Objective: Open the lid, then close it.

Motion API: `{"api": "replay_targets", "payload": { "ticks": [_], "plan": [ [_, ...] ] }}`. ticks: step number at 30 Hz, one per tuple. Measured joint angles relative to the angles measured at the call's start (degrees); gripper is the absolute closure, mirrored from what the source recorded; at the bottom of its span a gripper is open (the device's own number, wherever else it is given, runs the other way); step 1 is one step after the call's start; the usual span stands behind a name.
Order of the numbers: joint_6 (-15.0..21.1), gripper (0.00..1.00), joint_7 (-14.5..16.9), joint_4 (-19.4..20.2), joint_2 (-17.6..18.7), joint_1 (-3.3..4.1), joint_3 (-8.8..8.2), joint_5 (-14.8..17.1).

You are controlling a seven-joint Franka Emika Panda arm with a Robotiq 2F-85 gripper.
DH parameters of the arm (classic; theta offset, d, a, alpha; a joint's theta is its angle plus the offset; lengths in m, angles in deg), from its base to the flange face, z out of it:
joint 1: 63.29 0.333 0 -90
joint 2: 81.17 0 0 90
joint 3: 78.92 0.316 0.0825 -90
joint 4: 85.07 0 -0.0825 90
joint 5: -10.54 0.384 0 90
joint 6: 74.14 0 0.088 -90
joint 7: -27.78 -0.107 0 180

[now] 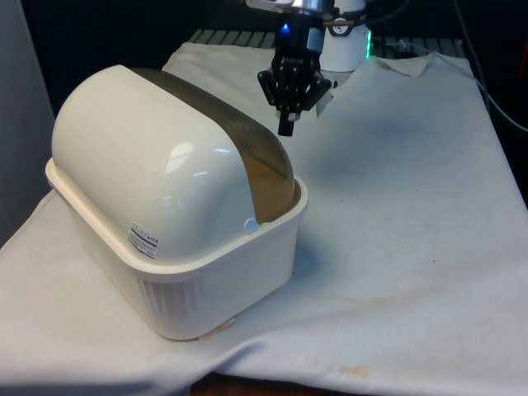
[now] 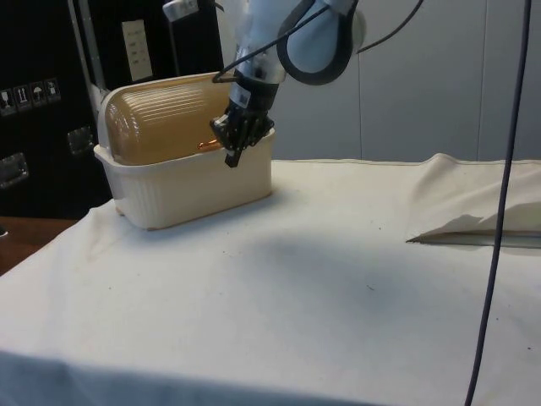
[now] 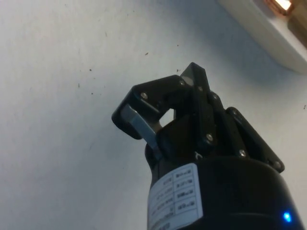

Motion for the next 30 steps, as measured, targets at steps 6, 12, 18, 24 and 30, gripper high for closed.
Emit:
{"api": "replay_targets", "payload": {
  "ticks": [6,12,18,24,30],
  "plan": [
    [0.00,1.00,-1.09,-0.34,0.34,0.00,-0.29,0.00],
    [0.00,1.00,-2.12,-0.74,0.69,0.00,-0.63,0.00],
    [0.00,1.00,-2.75,-1.55,0.92,0.00,-1.09,0.00],
    [0.00,1.00,-2.86,-3.15,1.95,-0.11,-1.55,0.00],
    [0.00,1.00,-3.04,-5.10,3.67,-0.23,-1.89,0.11]
  ]
}}
